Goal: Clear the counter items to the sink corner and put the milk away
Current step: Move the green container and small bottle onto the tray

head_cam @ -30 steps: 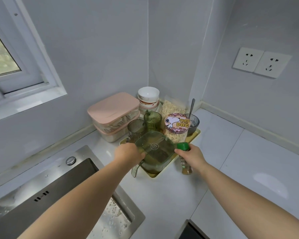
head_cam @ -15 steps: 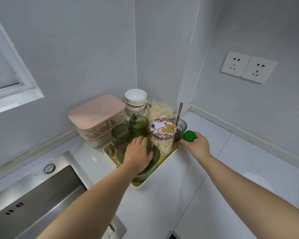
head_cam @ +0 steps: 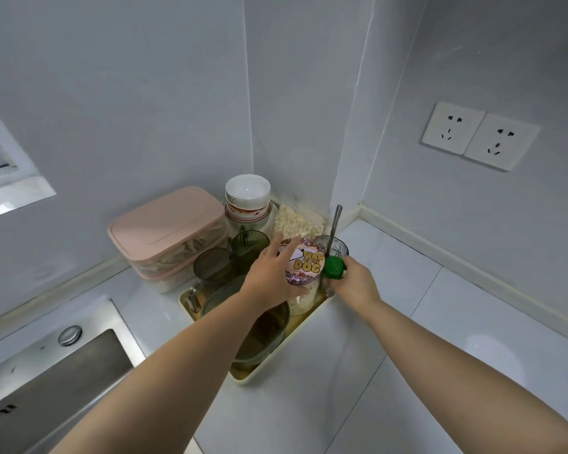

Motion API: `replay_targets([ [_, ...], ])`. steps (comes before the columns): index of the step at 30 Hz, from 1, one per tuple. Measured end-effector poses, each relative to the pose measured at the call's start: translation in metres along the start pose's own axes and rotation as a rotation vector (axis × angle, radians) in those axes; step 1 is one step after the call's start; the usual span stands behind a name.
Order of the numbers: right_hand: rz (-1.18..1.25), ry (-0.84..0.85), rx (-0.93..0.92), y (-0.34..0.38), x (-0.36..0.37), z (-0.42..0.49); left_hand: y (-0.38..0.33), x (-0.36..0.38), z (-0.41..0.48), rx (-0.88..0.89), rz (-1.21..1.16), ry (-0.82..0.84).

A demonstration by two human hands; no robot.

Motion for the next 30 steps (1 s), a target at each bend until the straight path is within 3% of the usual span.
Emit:
replay_targets([
  [12, -0.055, 0.051, 0.040, -0.019, 0.008, 0.010, -0.005, -0.007, 0.017, 0.070, 0.161, 0.096],
  [21, -0.019, 0.032, 0.059, -0.014, 0.005, 0.013, -0.004, -0.006, 0.015, 0.045, 0.149, 0.123],
  [30, -0.140, 0.038, 0.009, -0.007, 0.003, 0.012, -0.003, -0.005, 0.016, 0.046, 0.164, 0.130],
])
Point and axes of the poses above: each hand's wrist, its own z-axis towards the middle knuckle, its own x-axis out of the palm, y = z × x, the point moved 4 cm from there along z, towards the middle knuckle, and after that the axes turned 8 degrees about -x, right-handed, at the moved point
